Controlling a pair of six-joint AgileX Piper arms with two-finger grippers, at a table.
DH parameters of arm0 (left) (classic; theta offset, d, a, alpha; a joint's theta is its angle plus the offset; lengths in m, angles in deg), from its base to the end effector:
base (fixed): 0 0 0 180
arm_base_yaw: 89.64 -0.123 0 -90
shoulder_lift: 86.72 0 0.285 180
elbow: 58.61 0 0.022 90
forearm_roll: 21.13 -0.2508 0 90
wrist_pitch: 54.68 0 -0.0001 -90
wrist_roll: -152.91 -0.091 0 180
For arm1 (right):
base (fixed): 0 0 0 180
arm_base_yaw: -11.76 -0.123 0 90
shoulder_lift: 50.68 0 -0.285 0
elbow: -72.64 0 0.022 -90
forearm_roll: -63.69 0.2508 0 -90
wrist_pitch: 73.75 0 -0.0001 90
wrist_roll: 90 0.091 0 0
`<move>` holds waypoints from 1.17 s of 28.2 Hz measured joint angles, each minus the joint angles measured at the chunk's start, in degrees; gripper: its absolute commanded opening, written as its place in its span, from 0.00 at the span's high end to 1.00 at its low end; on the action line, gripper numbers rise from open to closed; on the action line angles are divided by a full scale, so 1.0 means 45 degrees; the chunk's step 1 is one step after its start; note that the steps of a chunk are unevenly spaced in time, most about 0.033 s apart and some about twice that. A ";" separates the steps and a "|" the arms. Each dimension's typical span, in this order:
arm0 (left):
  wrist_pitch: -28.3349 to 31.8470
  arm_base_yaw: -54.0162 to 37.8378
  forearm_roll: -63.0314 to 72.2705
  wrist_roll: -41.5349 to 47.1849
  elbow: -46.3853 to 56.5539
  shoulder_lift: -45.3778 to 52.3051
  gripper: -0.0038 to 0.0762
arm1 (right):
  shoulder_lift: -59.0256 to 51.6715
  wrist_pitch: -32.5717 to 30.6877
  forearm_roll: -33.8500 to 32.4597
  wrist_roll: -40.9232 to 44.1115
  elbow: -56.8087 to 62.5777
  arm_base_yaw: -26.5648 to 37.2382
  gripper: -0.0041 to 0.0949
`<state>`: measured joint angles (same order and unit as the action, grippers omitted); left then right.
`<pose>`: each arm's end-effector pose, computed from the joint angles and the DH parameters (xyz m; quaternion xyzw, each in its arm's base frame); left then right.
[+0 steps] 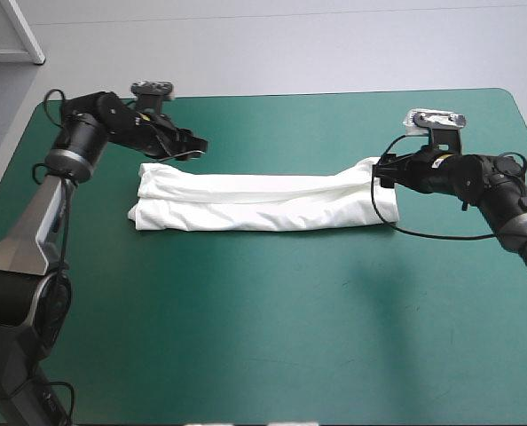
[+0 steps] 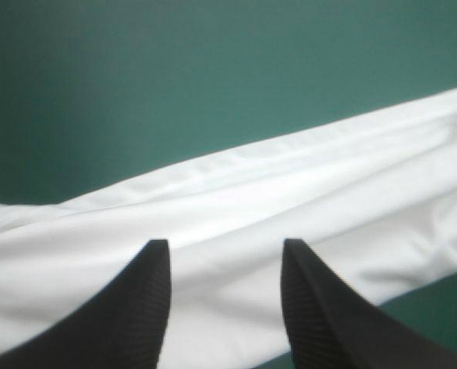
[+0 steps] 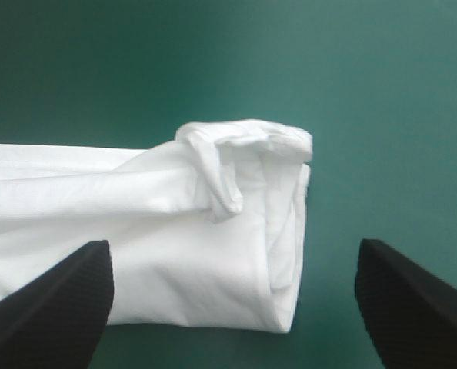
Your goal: Fold the cloth
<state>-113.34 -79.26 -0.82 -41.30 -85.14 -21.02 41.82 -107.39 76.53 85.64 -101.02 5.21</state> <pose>0.4054 -0.1017 0.3434 0.1574 0.9302 -0.1611 0.2898 0.3274 0.0489 0.3306 -0.0265 0.9111 0.1018 0.3985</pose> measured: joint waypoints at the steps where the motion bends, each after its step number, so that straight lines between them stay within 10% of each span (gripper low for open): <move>1: 0.0083 0.0323 0.0049 0.0000 0.0043 -0.0055 0.72 | 0.0000 -0.0223 0.0195 -0.0086 0.0000 0.0245 0.14; 5: 0.0529 0.1606 0.0111 0.0011 0.0106 -0.0726 0.96 | 0.0000 -0.1187 0.0994 -0.0652 0.0000 0.1222 0.14; 28: 0.1046 0.2489 0.0145 0.0204 0.0142 -0.3576 0.96 | 0.4175 -0.1857 0.5580 -0.4290 -0.0084 0.1993 0.15; 33: 0.1046 0.2489 0.0145 0.0244 0.0142 -0.3576 0.96 | 0.4976 -0.1863 0.7240 -0.5306 -0.0508 0.2009 0.32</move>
<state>-108.63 -68.05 -0.16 -40.20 -84.50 -37.11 64.21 -115.77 109.11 61.76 -103.31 14.25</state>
